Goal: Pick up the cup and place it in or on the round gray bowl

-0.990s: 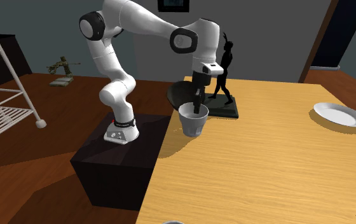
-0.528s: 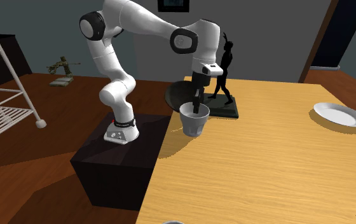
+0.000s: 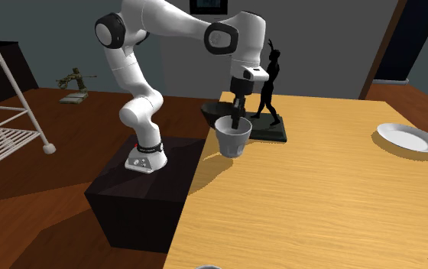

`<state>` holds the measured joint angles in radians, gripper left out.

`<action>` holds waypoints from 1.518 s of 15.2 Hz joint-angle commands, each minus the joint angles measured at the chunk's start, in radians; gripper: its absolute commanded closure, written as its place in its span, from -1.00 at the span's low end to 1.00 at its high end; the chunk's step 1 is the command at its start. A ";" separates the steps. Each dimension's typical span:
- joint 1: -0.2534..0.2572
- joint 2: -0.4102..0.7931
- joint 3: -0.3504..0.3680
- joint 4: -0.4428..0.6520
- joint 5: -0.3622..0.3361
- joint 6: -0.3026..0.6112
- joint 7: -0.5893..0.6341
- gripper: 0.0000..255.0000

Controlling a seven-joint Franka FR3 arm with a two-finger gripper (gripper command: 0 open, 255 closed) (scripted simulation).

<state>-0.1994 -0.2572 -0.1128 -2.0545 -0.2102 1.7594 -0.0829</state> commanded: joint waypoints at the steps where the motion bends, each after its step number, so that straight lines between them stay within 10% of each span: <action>1: 0.000 0.000 0.001 0.027 0.001 -0.026 -0.004 1.00; 23: 0.004 0.058 0.010 0.384 0.011 -0.322 -0.055 1.00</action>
<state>-0.1955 -0.2059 -0.1023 -1.6899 -0.1997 1.4499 -0.1346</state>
